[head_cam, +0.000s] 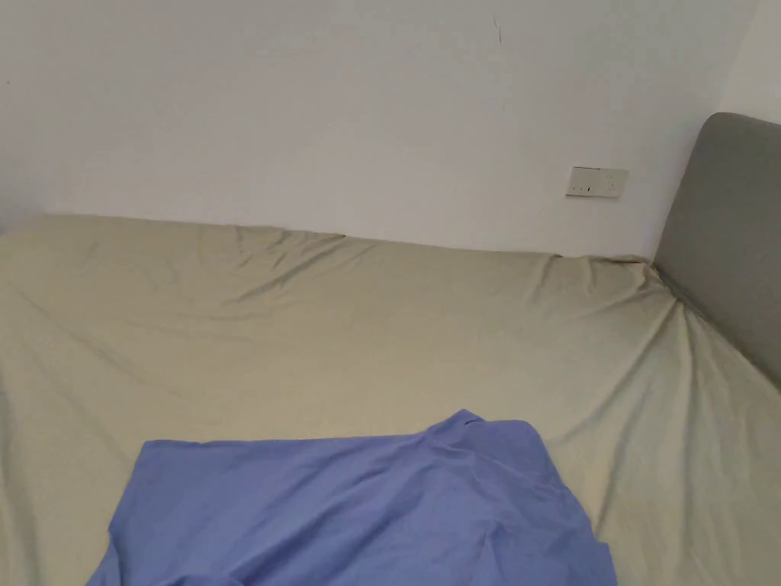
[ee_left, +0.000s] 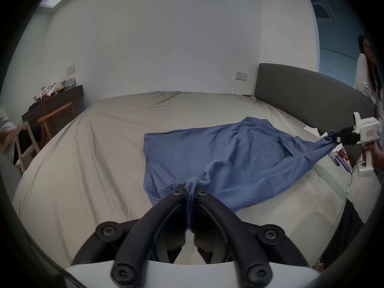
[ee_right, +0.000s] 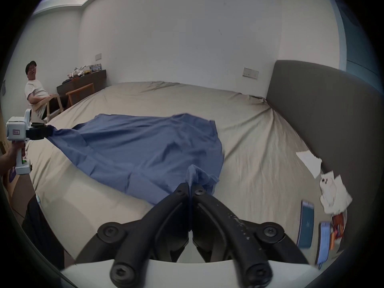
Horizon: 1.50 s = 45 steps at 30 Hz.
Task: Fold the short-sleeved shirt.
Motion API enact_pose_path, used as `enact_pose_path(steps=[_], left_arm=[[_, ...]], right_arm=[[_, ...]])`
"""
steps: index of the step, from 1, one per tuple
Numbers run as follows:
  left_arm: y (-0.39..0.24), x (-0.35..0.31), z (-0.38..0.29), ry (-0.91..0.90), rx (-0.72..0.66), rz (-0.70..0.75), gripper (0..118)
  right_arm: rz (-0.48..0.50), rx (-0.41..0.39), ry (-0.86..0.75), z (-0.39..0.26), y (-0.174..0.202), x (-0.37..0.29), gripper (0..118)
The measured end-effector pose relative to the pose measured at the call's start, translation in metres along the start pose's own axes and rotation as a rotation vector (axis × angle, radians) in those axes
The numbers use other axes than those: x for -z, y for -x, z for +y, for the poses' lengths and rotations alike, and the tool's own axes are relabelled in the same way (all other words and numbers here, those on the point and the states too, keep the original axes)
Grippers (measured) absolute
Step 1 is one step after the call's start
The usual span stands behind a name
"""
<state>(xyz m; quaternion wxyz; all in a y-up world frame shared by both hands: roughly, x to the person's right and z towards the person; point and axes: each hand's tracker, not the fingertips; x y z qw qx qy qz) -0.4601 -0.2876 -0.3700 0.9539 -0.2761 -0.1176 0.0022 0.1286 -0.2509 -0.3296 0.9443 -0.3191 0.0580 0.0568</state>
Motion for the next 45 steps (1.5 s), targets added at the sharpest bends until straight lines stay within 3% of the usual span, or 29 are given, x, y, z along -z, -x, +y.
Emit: enact_pose_path(steps=[6, 11, 17, 18, 19, 20, 21, 22, 23, 24, 27, 29, 30, 31, 32, 33, 34, 36, 39, 42, 45], left_arm=[[0.013, -0.029, -0.027, 0.046, 0.030, 0.009, 4], [0.012, -0.034, -0.053, 0.112, 0.021, 0.006, 4], [0.011, -0.021, -0.073, 0.159, 0.029, 0.025, 6], [0.012, -0.019, -0.076, 0.168, 0.024, 0.031, 15], [0.014, -0.018, -0.075, 0.196, -0.004, 0.043, 33], [0.016, -0.021, -0.071, 0.209, -0.058, 0.054, 61], [0.017, -0.031, -0.064, 0.170, -0.110, 0.050, 95], [0.014, -0.048, -0.053, 0.069, -0.166, 0.010, 116], [0.010, -0.062, -0.042, 0.023, -0.193, 0.021, 118], [0.000, -0.080, -0.030, -0.042, -0.198, 0.046, 116], [-0.038, -0.132, -0.005, -0.236, -0.141, 0.065, 115], [-0.066, -0.158, 0.002, -0.343, -0.135, 0.073, 113], [-0.078, -0.169, 0.001, -0.402, -0.122, 0.045, 102], [-0.090, -0.175, 0.002, -0.415, -0.112, 0.037, 83], [-0.101, -0.178, 0.002, -0.405, -0.083, 0.064, 57], [-0.113, -0.180, 0.001, -0.402, -0.047, 0.108, 20], [-0.120, -0.182, -0.002, -0.405, -0.027, 0.132, 1], [-0.126, -0.183, -0.003, -0.370, -0.060, 0.074, 0], [-0.131, -0.182, -0.006, -0.352, -0.055, 0.061, 0], [-0.129, -0.179, -0.006, -0.341, -0.047, 0.064, 0], [-0.127, -0.178, -0.004, -0.334, -0.050, 0.064, 0]], right_arm=[[0.014, 0.055, 0.061, -0.038, -0.008, -0.026, 2], [0.038, 0.027, 0.142, -0.073, 0.003, -0.028, 2], [0.045, 0.065, 0.180, -0.092, 0.004, -0.017, 2], [0.037, 0.067, 0.189, -0.091, 0.003, -0.015, 2], [0.017, 0.068, 0.227, -0.090, -0.001, -0.013, 3], [-0.033, 0.080, 0.236, -0.086, -0.001, -0.015, 13], [-0.064, 0.100, 0.227, -0.080, -0.002, -0.021, 45], [-0.064, 0.123, 0.159, -0.072, -0.001, -0.035, 78], [-0.058, 0.137, 0.047, -0.063, 0.001, -0.050, 107], [-0.090, 0.155, -0.043, -0.051, 0.009, -0.069, 118], [-0.076, 0.140, -0.228, -0.025, 0.045, -0.117, 118], [-0.053, 0.179, -0.323, -0.017, 0.069, -0.138, 118], [-0.029, 0.189, -0.363, -0.013, 0.081, -0.147, 112], [-0.018, 0.190, -0.406, -0.011, 0.092, -0.153, 99], [-0.025, 0.187, -0.422, -0.010, 0.101, -0.157, 78], [-0.052, 0.157, -0.421, -0.008, 0.111, -0.160, 34], [-0.089, 0.144, -0.433, -0.007, 0.119, -0.163, 6], [-0.028, 0.115, -0.433, -0.004, 0.123, -0.165, 1], [-0.047, 0.091, -0.423, -0.001, 0.124, -0.166, 0], [-0.016, 0.146, -0.397, 0.004, 0.118, -0.163, 0], [-0.034, 0.100, -0.387, 0.021, 0.106, -0.147, 0]])
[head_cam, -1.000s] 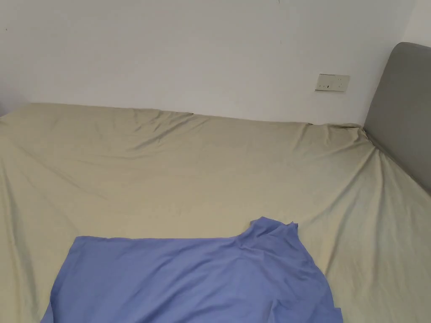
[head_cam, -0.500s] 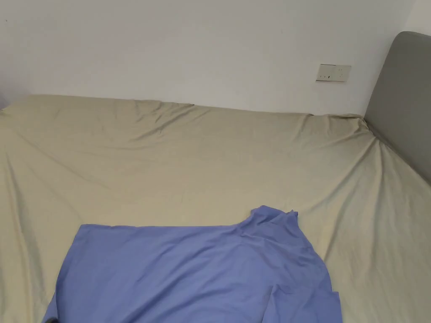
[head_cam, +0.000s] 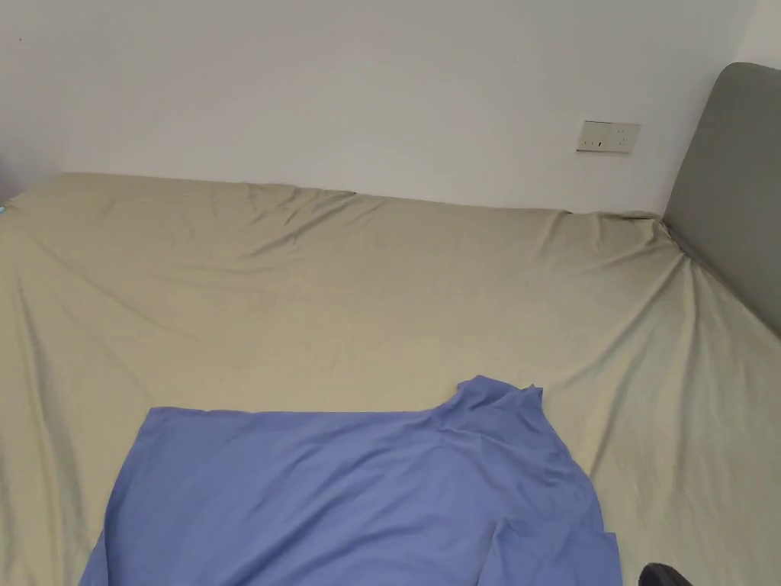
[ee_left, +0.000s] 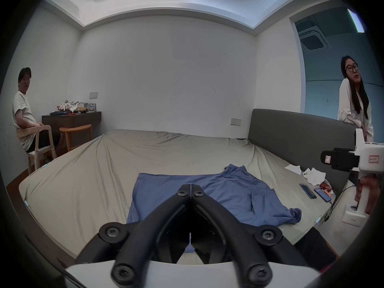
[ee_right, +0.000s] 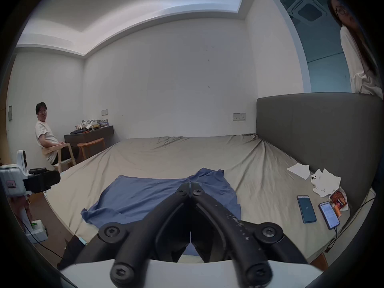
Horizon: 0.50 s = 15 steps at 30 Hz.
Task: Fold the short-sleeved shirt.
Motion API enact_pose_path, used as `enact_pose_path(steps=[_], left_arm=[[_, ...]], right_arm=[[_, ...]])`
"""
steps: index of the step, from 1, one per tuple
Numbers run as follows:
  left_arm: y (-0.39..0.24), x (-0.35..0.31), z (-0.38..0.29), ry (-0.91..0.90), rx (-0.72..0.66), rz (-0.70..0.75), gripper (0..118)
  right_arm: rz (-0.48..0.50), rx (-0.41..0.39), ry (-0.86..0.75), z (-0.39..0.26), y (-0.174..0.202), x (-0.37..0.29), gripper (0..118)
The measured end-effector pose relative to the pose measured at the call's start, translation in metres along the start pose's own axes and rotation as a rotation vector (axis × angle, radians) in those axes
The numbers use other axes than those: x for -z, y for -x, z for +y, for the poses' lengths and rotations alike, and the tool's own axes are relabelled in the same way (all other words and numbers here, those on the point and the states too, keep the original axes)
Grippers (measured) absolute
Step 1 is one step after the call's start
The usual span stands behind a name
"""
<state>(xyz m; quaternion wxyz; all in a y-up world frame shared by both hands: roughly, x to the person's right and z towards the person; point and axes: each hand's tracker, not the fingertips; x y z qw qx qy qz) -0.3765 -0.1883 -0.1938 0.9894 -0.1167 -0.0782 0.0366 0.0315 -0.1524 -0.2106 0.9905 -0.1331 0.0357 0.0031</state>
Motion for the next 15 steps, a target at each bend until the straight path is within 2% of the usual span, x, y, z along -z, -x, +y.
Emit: enact_pose_path(steps=[3, 4, 6, 7, 8, 9, 10, 11, 15], left_arm=[[0.001, 0.006, 0.000, 0.015, 0.008, -0.004, 0], [0.004, 0.009, 0.000, 0.024, 0.002, -0.007, 0], [0.006, 0.013, -0.001, 0.030, -0.013, -0.005, 0], [0.007, 0.016, -0.001, 0.035, -0.016, 0.001, 0], [0.008, 0.019, -0.002, 0.042, -0.023, 0.002, 0], [0.009, 0.023, -0.002, 0.049, -0.035, 0.000, 0], [0.010, 0.026, -0.003, 0.057, -0.044, -0.002, 0], [0.009, 0.030, -0.004, 0.061, -0.039, -0.001, 0], [0.012, 0.045, -0.006, 0.091, -0.049, 0.008, 0]], right_arm=[[0.000, -0.029, 0.039, 0.022, -0.020, 0.052, 0], [0.040, -0.022, 0.081, 0.032, -0.033, 0.079, 0], [0.055, 0.024, 0.121, 0.043, -0.057, 0.141, 4], [0.054, 0.054, 0.181, 0.048, -0.072, 0.182, 16], [0.060, 0.071, 0.244, 0.050, -0.084, 0.219, 42], [0.018, 0.089, 0.331, 0.048, -0.096, 0.264, 87], [0.008, 0.160, 0.368, 0.044, -0.108, 0.303, 115], [-0.001, 0.157, 0.426, 0.039, -0.120, 0.335, 118], [-0.056, 0.221, 0.679, 0.006, -0.146, 0.445, 109]])
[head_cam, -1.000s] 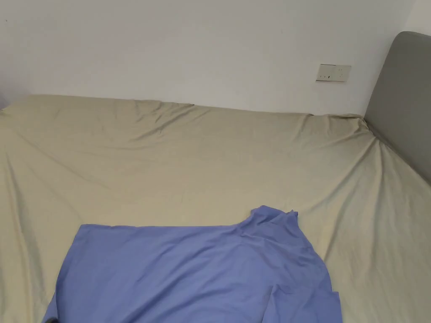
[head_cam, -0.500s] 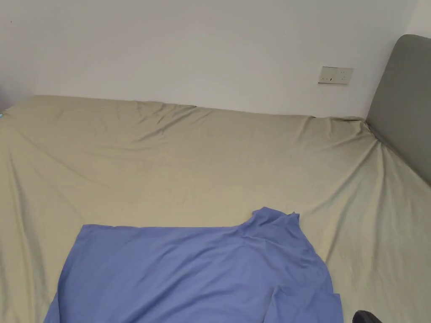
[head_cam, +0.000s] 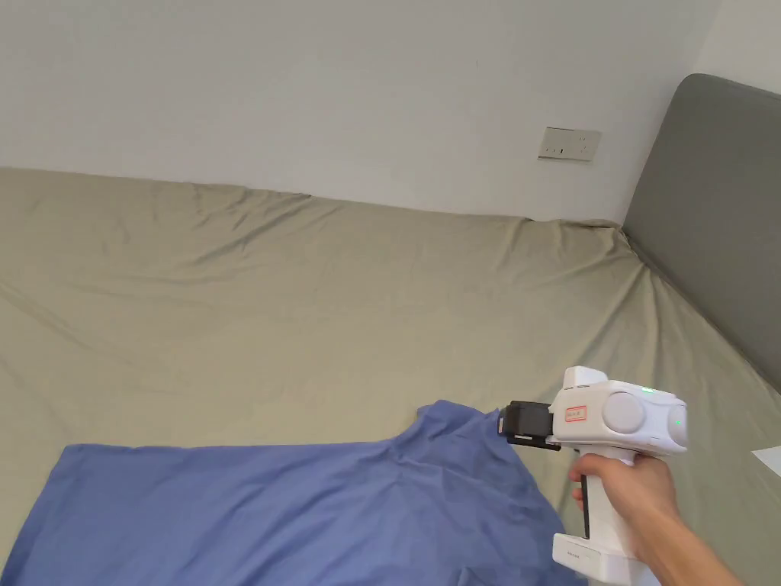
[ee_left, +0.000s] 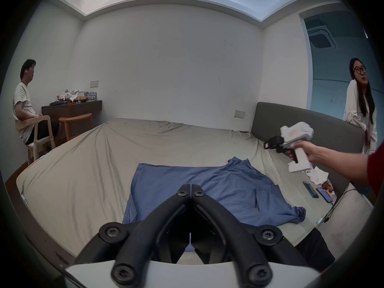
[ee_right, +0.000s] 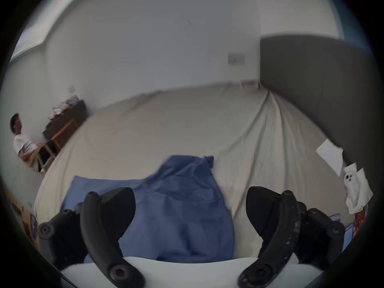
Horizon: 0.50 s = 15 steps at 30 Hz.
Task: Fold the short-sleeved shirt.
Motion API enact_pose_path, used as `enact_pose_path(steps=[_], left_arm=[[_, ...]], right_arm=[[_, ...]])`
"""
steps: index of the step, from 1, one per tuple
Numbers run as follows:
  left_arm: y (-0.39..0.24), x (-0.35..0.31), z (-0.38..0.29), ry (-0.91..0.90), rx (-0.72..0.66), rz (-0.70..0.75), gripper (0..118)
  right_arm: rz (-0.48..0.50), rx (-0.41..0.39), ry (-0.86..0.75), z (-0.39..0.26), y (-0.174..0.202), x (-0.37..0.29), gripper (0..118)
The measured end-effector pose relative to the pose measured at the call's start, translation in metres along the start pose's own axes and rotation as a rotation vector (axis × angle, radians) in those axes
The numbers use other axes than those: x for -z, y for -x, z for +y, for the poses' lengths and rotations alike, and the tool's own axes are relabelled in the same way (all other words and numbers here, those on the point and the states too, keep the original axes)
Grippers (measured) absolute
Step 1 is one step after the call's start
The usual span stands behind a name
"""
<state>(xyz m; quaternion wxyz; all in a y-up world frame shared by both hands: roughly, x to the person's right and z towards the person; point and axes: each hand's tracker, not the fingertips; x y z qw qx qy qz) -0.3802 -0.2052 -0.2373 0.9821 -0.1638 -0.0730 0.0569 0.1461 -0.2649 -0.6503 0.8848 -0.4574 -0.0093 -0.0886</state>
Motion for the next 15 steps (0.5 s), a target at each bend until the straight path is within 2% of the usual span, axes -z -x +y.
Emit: enact_pose_path(steps=[3, 6, 8, 9, 11, 12, 13, 14, 15], left_arm=[[-0.001, 0.013, 0.001, 0.019, 0.001, 0.008, 0], [0.005, 0.024, -0.003, 0.039, -0.005, 0.005, 0], [0.007, 0.029, -0.005, 0.044, -0.008, 0.007, 0], [0.007, 0.031, -0.005, 0.047, -0.002, 0.008, 0], [0.007, 0.035, -0.005, 0.054, -0.002, 0.015, 0], [0.009, 0.036, -0.006, 0.058, -0.011, 0.013, 0], [0.010, 0.037, -0.007, 0.061, -0.014, 0.013, 0], [0.009, 0.039, -0.006, 0.063, -0.016, 0.013, 0], [0.009, 0.040, -0.006, 0.066, -0.016, 0.013, 0]], right_arm=[[-0.017, 0.015, 0.075, 0.002, -0.002, 0.042, 101], [-0.052, -0.039, 0.144, 0.002, 0.001, 0.068, 99], [-0.073, -0.041, 0.161, -0.001, 0.001, 0.080, 99], [-0.072, -0.045, 0.174, -0.002, 0.001, 0.085, 95], [-0.065, -0.047, 0.198, -0.009, 0.003, 0.090, 77], [-0.069, -0.060, 0.219, -0.013, 0.006, 0.096, 72], [-0.084, -0.075, 0.207, -0.018, 0.009, 0.098, 72], [-0.092, -0.104, 0.176, -0.020, 0.010, 0.096, 58], [-0.093, -0.100, 0.184, -0.020, 0.010, 0.096, 41]])
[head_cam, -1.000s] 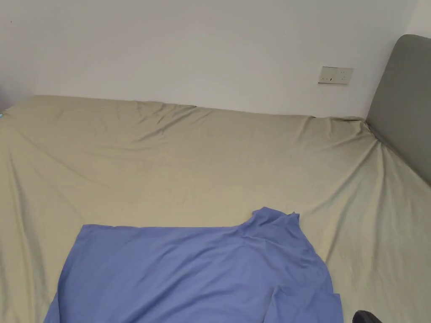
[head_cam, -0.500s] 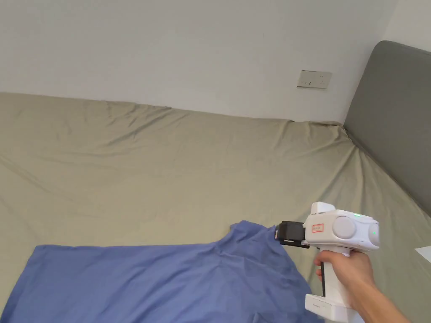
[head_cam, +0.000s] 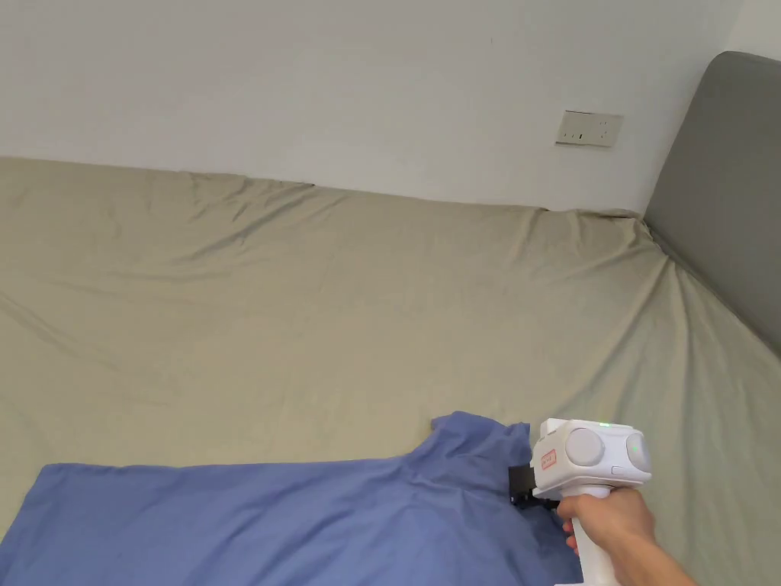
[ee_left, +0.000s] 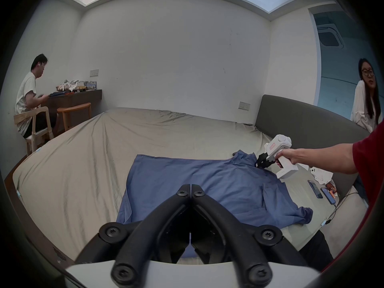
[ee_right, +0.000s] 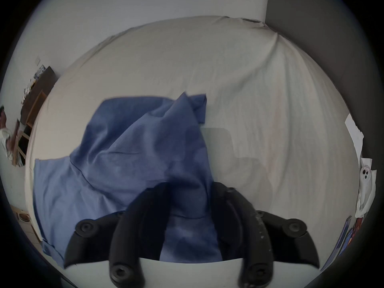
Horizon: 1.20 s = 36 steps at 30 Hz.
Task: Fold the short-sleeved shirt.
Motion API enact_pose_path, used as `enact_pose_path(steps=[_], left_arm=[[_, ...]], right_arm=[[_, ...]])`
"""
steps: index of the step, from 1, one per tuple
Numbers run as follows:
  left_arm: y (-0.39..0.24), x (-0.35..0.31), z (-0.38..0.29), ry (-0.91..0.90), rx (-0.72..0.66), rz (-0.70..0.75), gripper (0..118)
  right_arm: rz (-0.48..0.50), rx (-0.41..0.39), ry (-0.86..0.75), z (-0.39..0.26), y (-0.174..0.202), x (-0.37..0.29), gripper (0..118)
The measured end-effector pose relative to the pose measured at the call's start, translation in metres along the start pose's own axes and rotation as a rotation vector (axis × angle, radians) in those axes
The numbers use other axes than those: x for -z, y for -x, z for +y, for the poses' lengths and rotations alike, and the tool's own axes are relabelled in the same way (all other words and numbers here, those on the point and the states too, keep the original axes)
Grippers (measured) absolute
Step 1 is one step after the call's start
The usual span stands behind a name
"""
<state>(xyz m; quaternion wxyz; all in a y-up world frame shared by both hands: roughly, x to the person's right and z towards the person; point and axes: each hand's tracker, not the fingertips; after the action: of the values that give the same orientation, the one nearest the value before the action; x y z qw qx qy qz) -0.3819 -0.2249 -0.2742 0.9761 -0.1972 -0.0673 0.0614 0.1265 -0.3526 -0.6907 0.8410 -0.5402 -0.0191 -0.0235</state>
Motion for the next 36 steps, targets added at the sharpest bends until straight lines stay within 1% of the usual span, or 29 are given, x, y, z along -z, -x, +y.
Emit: enact_pose_path(steps=[2, 3, 4, 5, 6, 7, 8, 9, 10, 11, 12, 13, 14, 15, 16, 17, 18, 19, 20, 23, 24, 26, 28, 31, 32, 33, 34, 35, 36], left_arm=[[0.001, 0.000, 0.002, -0.002, 0.005, -0.001, 0], [0.002, 0.001, 0.003, -0.006, 0.002, -0.002, 0], [0.006, 0.005, 0.007, -0.009, -0.013, -0.010, 0], [0.010, 0.012, 0.012, -0.007, -0.023, -0.023, 0], [0.017, 0.022, 0.021, -0.002, -0.035, -0.024, 0], [0.026, 0.037, 0.037, -0.008, -0.066, -0.038, 0], [0.036, 0.051, 0.050, -0.010, -0.101, -0.097, 0], [0.048, 0.073, 0.068, -0.019, -0.123, -0.128, 0], [0.058, 0.096, 0.084, -0.039, -0.088, -0.087, 1], [0.070, 0.119, 0.098, -0.058, -0.046, -0.064, 6], [0.082, 0.152, 0.114, -0.039, -0.015, -0.066, 22], [0.096, 0.187, 0.129, -0.010, -0.020, -0.052, 42], [0.107, 0.218, 0.137, 0.044, -0.072, -0.020, 68], [0.118, 0.254, 0.147, 0.108, -0.077, 0.011, 96], [0.132, 0.290, 0.150, 0.193, -0.112, 0.029, 107], [0.141, 0.317, 0.147, 0.259, -0.132, 0.048, 108], [0.146, 0.345, 0.140, 0.302, -0.126, 0.095, 103], [0.156, 0.366, 0.136, 0.335, -0.115, 0.198, 102], [0.162, 0.392, 0.126, 0.462, -0.078, 0.207, 102], [0.166, 0.430, 0.099, 0.579, 0.063, 0.271, 99], [0.166, 0.438, 0.092, 0.595, 0.084, 0.291, 94], [0.168, 0.444, 0.081, 0.654, 0.070, 0.309, 85], [0.170, 0.446, 0.074, 0.652, 0.050, 0.313, 83], [0.171, 0.441, 0.071, 0.658, -0.033, 0.248, 75], [0.169, 0.440, 0.072, 0.649, -0.062, 0.257, 68], [0.165, 0.439, 0.072, 0.654, -0.041, 0.264, 52], [0.157, 0.441, 0.070, 0.669, -0.009, 0.265, 32], [0.154, 0.442, 0.069, 0.697, 0.059, 0.267, 7], [0.152, 0.442, 0.069, 0.699, 0.091, 0.257, 3]], right_arm=[[0.011, 0.060, -0.001, 0.002, -0.007, -0.005, 41], [0.042, 0.106, -0.009, 0.003, -0.011, -0.007, 39], [0.061, 0.139, -0.006, 0.005, -0.014, -0.011, 27], [0.056, 0.125, 0.005, 0.005, -0.014, -0.013, 0], [0.052, 0.099, -0.003, 0.005, -0.011, -0.016, 0], [0.029, 0.040, -0.033, 0.005, -0.006, -0.019, 0], [0.028, 0.006, -0.039, 0.005, -0.003, -0.021, 0], [0.025, -0.012, -0.045, 0.004, 0.000, -0.025, 0], [0.013, -0.008, -0.061, 0.003, 0.001, -0.030, 0], [0.025, -0.014, -0.064, 0.003, 0.001, -0.033, 0], [0.033, -0.016, -0.075, 0.003, 0.004, -0.035, 0], [0.027, -0.017, -0.077, 0.003, 0.003, -0.037, 0], [0.030, -0.020, -0.077, 0.003, 0.002, -0.038, 0], [0.032, -0.021, -0.081, 0.000, 0.005, -0.044, 0], [0.031, -0.014, -0.090, -0.006, 0.010, -0.053, 0], [0.037, -0.009, -0.092, -0.007, 0.010, -0.054, 0], [0.043, -0.005, -0.094, -0.008, 0.010, -0.055, 0], [0.044, -0.004, -0.097, -0.008, 0.010, -0.056, 0], [0.047, -0.010, -0.098, -0.009, 0.012, -0.057, 0], [0.054, 0.000, -0.098, -0.010, 0.013, -0.059, 0], [0.059, 0.004, -0.095, -0.010, 0.012, -0.058, 0], [0.073, 0.013, -0.086, -0.011, 0.015, -0.060, 0], [0.075, 0.001, -0.080, -0.009, 0.018, -0.058, 0], [0.075, -0.033, -0.079, -0.009, 0.027, -0.057, 0], [0.073, -0.038, -0.078, -0.008, 0.028, -0.056, 0], [0.070, -0.040, -0.079, -0.008, 0.030, -0.057, 0], [0.078, -0.039, -0.082, -0.008, 0.032, -0.058, 0], [0.088, -0.038, -0.082, -0.008, 0.034, -0.059, 0], [0.087, -0.034, -0.082, -0.006, 0.032, -0.056, 0]])
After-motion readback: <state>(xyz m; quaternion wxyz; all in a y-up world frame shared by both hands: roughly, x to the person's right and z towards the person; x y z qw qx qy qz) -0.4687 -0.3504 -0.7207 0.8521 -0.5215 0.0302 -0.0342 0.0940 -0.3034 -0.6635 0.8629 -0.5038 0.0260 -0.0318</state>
